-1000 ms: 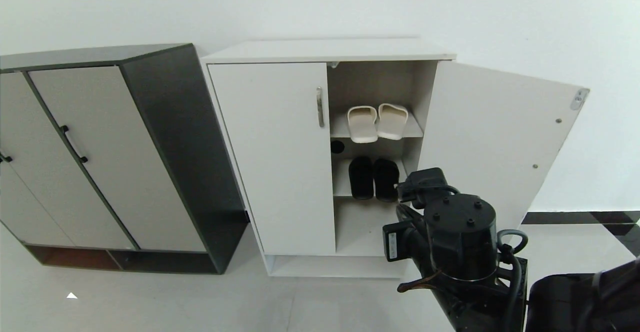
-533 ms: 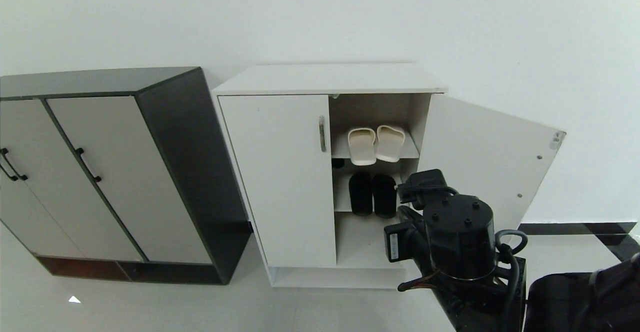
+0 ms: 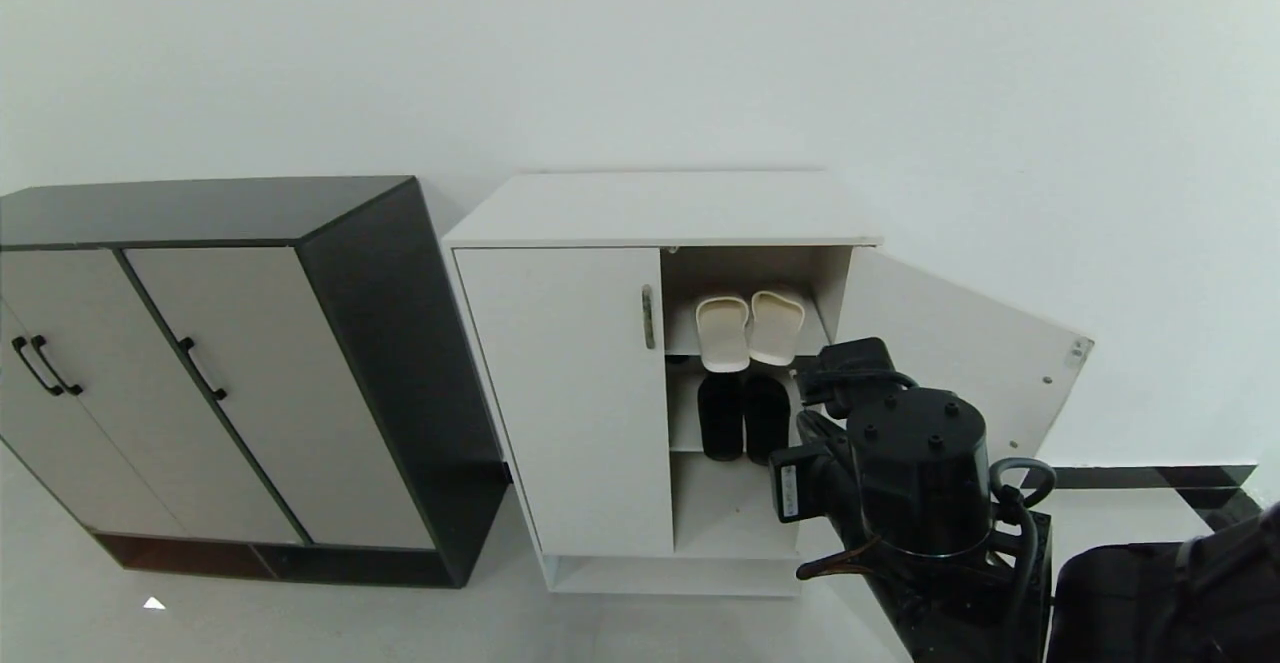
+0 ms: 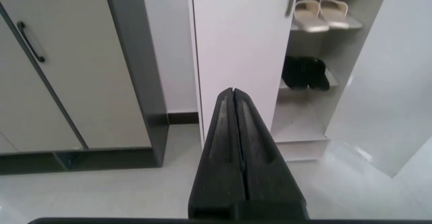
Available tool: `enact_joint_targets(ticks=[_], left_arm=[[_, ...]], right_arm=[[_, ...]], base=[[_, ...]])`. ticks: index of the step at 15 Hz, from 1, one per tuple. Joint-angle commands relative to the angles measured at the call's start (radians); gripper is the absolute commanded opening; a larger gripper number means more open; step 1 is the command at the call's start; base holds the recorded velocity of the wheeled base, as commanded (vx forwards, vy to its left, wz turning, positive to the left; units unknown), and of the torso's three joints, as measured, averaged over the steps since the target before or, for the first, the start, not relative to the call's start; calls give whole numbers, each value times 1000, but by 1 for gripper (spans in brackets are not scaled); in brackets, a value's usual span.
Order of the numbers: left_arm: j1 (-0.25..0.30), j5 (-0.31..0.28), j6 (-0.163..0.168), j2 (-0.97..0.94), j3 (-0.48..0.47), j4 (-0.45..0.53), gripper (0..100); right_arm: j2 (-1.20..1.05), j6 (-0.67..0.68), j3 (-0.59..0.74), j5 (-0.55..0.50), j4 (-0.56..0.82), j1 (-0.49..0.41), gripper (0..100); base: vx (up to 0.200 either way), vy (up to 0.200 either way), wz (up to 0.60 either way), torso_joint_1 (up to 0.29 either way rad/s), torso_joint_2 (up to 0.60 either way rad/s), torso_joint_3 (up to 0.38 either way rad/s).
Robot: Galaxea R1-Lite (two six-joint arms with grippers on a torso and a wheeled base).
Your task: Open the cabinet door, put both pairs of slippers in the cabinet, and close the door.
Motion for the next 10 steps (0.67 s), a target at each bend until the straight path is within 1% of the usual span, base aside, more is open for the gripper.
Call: enact_joint_targets(ticks=[1, 6, 10], left_arm=[[0, 0, 0, 1, -1, 0, 0], [0, 0, 0, 1, -1, 0, 0], [0, 0, -1, 1, -1, 0, 0]], right_arm=[[-1, 0, 0, 0, -2, 1, 0], [-4, 3, 0, 0, -8, -1, 0], [-1, 2, 9, 0, -12, 1, 0]], base=[[0, 0, 0, 193, -510, -330], [0, 0, 0, 216, -531, -312], [0, 0, 0, 246, -576, -328]])
